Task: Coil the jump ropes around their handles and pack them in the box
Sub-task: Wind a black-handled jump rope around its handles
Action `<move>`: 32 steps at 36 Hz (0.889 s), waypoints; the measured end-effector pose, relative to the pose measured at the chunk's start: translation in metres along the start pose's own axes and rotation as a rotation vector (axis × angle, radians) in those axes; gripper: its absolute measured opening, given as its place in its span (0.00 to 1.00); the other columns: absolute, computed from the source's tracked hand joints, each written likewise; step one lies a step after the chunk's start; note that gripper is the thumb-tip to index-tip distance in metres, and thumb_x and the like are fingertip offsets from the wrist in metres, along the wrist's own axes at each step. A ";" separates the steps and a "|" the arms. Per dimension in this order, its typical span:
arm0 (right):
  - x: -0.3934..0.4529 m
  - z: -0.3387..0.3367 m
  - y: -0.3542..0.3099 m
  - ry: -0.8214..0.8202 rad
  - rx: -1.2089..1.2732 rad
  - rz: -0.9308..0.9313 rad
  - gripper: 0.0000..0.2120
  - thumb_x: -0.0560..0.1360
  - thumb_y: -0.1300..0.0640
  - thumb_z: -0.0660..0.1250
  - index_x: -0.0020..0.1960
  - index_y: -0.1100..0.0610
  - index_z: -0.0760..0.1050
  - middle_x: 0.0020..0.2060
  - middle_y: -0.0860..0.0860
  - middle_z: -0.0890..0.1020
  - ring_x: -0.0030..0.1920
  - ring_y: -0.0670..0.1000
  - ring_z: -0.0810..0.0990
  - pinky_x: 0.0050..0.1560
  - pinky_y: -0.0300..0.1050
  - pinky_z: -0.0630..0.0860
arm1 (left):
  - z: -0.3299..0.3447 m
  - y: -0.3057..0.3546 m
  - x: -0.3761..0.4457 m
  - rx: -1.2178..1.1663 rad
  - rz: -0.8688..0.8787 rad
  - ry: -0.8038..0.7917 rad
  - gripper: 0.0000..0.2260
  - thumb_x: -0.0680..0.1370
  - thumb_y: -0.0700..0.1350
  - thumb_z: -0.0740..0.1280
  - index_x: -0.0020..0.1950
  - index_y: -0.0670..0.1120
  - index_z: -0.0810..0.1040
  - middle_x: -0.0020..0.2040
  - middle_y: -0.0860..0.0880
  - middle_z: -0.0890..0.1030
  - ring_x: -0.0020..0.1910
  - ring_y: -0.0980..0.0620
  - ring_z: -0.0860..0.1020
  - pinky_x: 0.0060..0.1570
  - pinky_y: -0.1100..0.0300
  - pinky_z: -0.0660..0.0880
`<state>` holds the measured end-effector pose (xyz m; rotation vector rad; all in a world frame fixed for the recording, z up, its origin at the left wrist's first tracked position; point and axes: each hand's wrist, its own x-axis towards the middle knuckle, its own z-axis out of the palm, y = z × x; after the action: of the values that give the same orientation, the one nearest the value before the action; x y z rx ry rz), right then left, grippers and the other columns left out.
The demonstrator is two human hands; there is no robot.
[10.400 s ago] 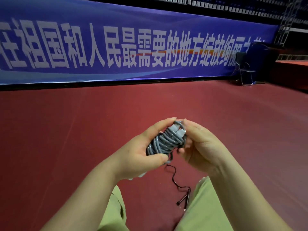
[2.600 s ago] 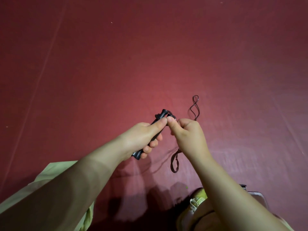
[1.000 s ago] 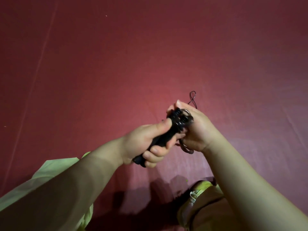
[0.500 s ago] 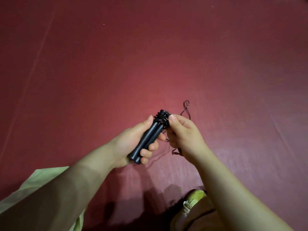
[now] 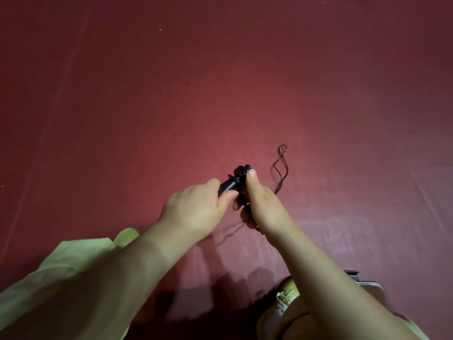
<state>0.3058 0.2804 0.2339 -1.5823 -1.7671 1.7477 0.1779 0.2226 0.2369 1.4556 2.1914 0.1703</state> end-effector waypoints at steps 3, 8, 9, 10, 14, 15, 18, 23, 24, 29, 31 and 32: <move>-0.002 0.000 0.000 0.000 0.000 0.012 0.28 0.81 0.38 0.48 0.35 0.56 0.69 0.20 0.44 0.69 0.20 0.43 0.64 0.24 0.37 0.60 | -0.002 0.003 -0.004 0.157 0.091 0.066 0.17 0.80 0.64 0.50 0.48 0.50 0.63 0.44 0.49 0.79 0.48 0.42 0.79 0.37 0.55 0.64; -0.009 -0.011 -0.003 0.002 0.081 -0.021 0.23 0.81 0.43 0.54 0.35 0.57 0.67 0.21 0.46 0.64 0.21 0.45 0.58 0.22 0.37 0.55 | -0.005 0.003 -0.006 0.097 0.166 0.058 0.19 0.78 0.65 0.54 0.47 0.49 0.65 0.41 0.49 0.76 0.44 0.42 0.78 0.36 0.54 0.64; -0.011 -0.013 -0.002 0.004 0.089 -0.026 0.23 0.82 0.43 0.54 0.35 0.58 0.67 0.21 0.47 0.64 0.21 0.46 0.57 0.23 0.37 0.54 | -0.007 0.003 -0.006 -0.005 0.156 -0.001 0.18 0.77 0.64 0.57 0.45 0.49 0.66 0.39 0.51 0.76 0.41 0.45 0.77 0.34 0.54 0.65; -0.014 -0.013 -0.001 0.011 0.106 -0.027 0.22 0.82 0.44 0.54 0.36 0.58 0.67 0.21 0.47 0.63 0.21 0.46 0.57 0.25 0.38 0.54 | -0.009 0.003 -0.007 -0.160 0.144 -0.096 0.17 0.76 0.63 0.60 0.44 0.49 0.67 0.37 0.51 0.76 0.36 0.48 0.76 0.33 0.55 0.66; -0.026 -0.014 0.000 0.045 0.281 0.037 0.19 0.80 0.48 0.53 0.36 0.57 0.66 0.21 0.48 0.67 0.21 0.47 0.60 0.27 0.43 0.54 | -0.015 0.008 -0.016 -0.885 0.079 -0.582 0.07 0.78 0.48 0.66 0.45 0.46 0.72 0.32 0.50 0.79 0.28 0.54 0.77 0.30 0.60 0.74; -0.029 -0.015 -0.001 0.042 0.338 0.058 0.18 0.79 0.46 0.53 0.36 0.57 0.66 0.22 0.49 0.67 0.21 0.46 0.61 0.25 0.42 0.55 | -0.017 0.008 -0.020 -1.018 0.036 -0.682 0.07 0.79 0.49 0.65 0.45 0.45 0.73 0.31 0.50 0.79 0.28 0.53 0.78 0.30 0.60 0.74; -0.035 -0.020 -0.003 -0.001 0.452 0.017 0.19 0.67 0.42 0.54 0.42 0.59 0.68 0.25 0.51 0.67 0.22 0.47 0.62 0.24 0.40 0.58 | -0.022 0.008 -0.027 -1.310 -0.091 -0.991 0.21 0.72 0.62 0.59 0.43 0.45 0.78 0.28 0.50 0.75 0.25 0.53 0.75 0.30 0.60 0.74; -0.047 -0.019 0.011 -0.023 0.418 -0.061 0.22 0.69 0.37 0.55 0.37 0.58 0.69 0.25 0.51 0.70 0.23 0.48 0.64 0.25 0.42 0.59 | -0.022 0.005 -0.031 -1.384 -0.164 -1.109 0.29 0.72 0.68 0.51 0.38 0.45 0.78 0.23 0.52 0.67 0.20 0.56 0.66 0.25 0.65 0.60; -0.048 -0.017 0.015 -0.012 0.375 -0.066 0.24 0.70 0.36 0.55 0.36 0.57 0.70 0.25 0.51 0.70 0.23 0.49 0.65 0.27 0.43 0.58 | -0.021 0.004 -0.033 -1.339 -0.162 -1.068 0.30 0.74 0.68 0.50 0.38 0.45 0.78 0.24 0.52 0.66 0.21 0.55 0.65 0.26 0.64 0.59; -0.054 -0.017 0.023 -0.025 0.224 -0.097 0.23 0.78 0.40 0.55 0.36 0.56 0.69 0.24 0.50 0.67 0.24 0.49 0.62 0.26 0.42 0.56 | -0.012 0.010 -0.049 -0.980 -0.141 -0.679 0.29 0.80 0.64 0.45 0.40 0.45 0.74 0.24 0.52 0.68 0.21 0.54 0.66 0.25 0.64 0.55; -0.056 -0.021 0.022 -0.027 0.225 -0.099 0.21 0.83 0.45 0.54 0.37 0.57 0.68 0.25 0.49 0.66 0.25 0.48 0.59 0.26 0.41 0.53 | -0.010 0.017 -0.052 -0.868 -0.108 -0.552 0.27 0.82 0.62 0.46 0.40 0.45 0.74 0.24 0.52 0.69 0.20 0.54 0.67 0.24 0.65 0.56; -0.057 -0.023 0.022 -0.017 0.218 -0.102 0.20 0.83 0.46 0.54 0.38 0.57 0.68 0.25 0.48 0.65 0.24 0.47 0.58 0.27 0.41 0.52 | -0.008 0.021 -0.053 -0.826 -0.093 -0.501 0.27 0.82 0.61 0.46 0.40 0.44 0.74 0.24 0.51 0.69 0.20 0.54 0.67 0.23 0.66 0.57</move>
<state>0.3577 0.2459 0.2520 -1.3692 -1.5721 1.8389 0.2073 0.1858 0.2696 0.8076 1.4907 0.5373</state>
